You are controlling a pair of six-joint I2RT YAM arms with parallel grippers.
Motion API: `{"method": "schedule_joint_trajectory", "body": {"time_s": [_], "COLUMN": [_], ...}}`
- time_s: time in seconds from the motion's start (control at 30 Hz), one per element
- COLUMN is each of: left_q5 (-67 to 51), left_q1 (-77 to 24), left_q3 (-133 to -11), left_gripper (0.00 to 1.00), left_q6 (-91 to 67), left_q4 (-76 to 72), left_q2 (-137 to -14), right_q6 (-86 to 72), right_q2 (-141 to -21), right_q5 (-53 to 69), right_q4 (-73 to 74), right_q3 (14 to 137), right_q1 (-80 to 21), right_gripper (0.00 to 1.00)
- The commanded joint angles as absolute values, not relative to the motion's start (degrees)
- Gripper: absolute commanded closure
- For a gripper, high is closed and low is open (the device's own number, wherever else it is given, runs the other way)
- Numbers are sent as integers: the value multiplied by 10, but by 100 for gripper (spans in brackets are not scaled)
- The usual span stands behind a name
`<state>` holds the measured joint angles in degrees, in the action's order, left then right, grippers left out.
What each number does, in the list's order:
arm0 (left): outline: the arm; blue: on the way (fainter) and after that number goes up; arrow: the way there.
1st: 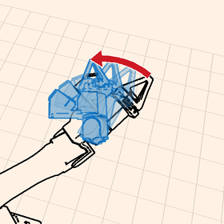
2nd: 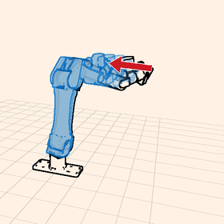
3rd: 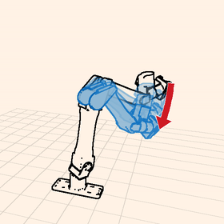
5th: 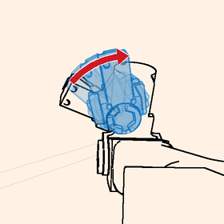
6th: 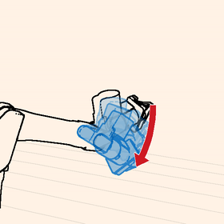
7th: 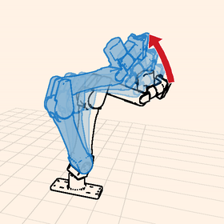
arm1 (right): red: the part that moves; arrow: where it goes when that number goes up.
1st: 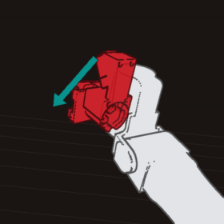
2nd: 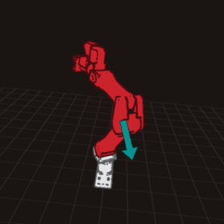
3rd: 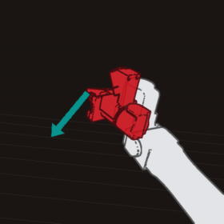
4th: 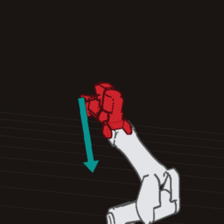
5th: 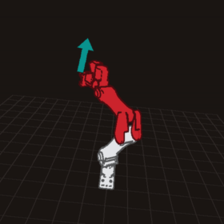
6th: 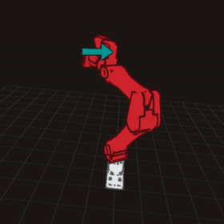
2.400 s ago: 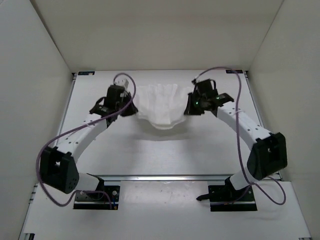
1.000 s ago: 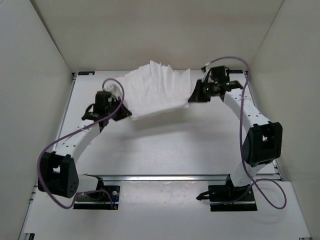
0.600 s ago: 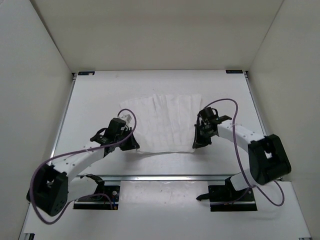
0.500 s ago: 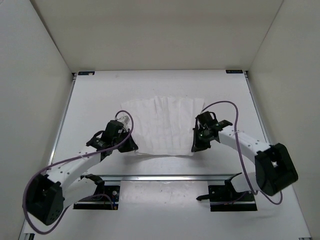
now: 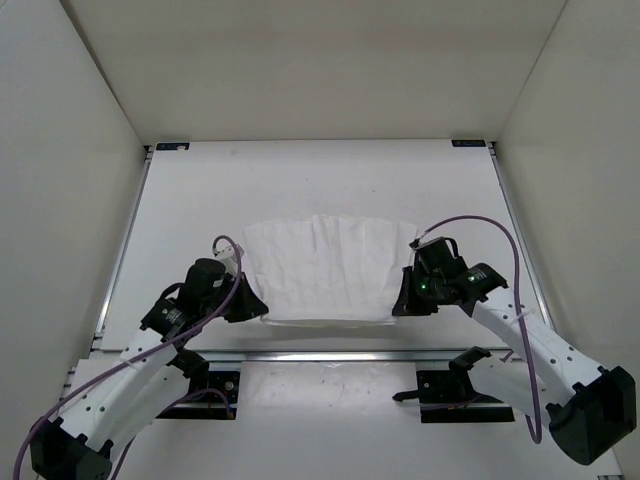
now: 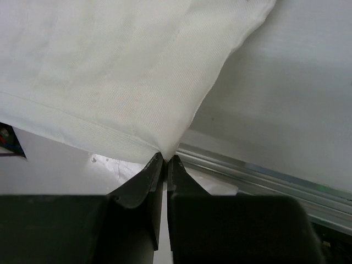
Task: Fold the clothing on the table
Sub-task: Fold the skirt
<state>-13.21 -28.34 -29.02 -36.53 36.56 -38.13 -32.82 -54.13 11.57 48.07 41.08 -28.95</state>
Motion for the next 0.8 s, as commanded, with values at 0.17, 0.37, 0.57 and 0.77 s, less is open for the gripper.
{"method": "schedule_joint_trajectory", "body": {"time_s": [0.17,0.37,0.57,0.77], "left_q5": [-142,-164,-179,-135], "left_q1": [-265,-207,-130,-106], "left_q3": [-284,-347,-311,-380], "left_gripper": [100,100,100,100], "left_q6": [-384,-400,-498,-496], "left_q4": [463,362,123,21], "left_q2": [-300,-335,-426,-632], "right_q6": [-323,-242,-302,-355], "right_q2": [-469,-490,-579,-795], "right_q5": [132,250,401,418], "right_q4": [599,544,347,215], "right_q3": [375,422,440,547], "right_q1": [-291,-132,-5,8], "right_gripper": [100,100,100,100]}}
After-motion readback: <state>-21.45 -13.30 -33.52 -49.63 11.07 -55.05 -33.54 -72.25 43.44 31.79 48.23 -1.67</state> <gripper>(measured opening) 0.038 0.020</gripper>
